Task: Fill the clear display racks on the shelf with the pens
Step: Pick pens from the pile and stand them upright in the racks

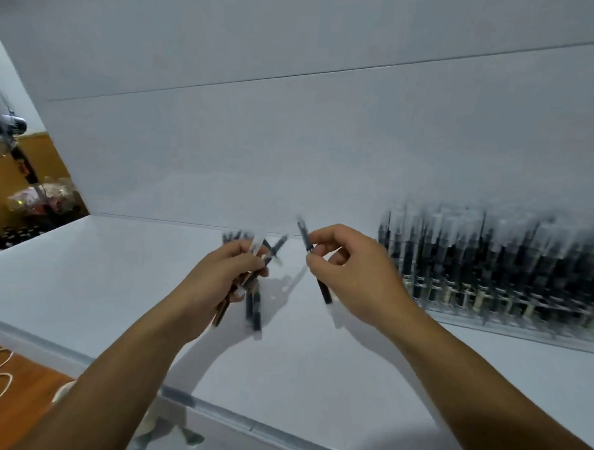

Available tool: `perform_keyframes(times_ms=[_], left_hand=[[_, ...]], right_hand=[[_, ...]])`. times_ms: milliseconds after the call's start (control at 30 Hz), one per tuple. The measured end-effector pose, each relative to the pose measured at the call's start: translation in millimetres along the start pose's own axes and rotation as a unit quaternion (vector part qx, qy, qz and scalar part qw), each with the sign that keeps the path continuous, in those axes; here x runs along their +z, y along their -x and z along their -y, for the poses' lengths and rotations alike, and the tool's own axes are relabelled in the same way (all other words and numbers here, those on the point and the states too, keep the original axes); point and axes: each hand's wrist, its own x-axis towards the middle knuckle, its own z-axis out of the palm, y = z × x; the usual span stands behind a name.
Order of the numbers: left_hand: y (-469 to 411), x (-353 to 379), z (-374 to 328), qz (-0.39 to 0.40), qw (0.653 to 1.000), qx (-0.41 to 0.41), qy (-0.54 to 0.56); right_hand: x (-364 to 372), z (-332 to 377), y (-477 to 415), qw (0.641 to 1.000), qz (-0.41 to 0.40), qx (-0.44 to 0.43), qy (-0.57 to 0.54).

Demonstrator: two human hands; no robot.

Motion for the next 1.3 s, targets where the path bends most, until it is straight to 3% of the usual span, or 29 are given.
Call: perform_keyframes(times_ms=[267, 567, 767, 967, 1300], left_hand=[[4, 114, -1, 0.178, 0.969, 0.056, 0.163], [11, 191, -4, 0.283, 0.94, 0.115, 0.153], [18, 230, -16, 0.311, 0.925, 0.119, 0.181], [24, 243, -6, 0.272, 0.908, 0.077, 0.309], [27, 239, -6, 0.287, 0.909, 0.105, 0.284]], right_hand=[[-114, -24, 65, 0.993, -0.111, 0.032, 0.0], [-198, -27, 107, 0.968, -0.241, 0.036, 0.053], [-227, -27, 105, 0.949, -0.304, 0.048, 0.064], [-249, -29, 92, 0.931, -0.354, 0.044, 0.076], [-258, -44, 77, 0.927, -0.343, 0.056, 0.142]])
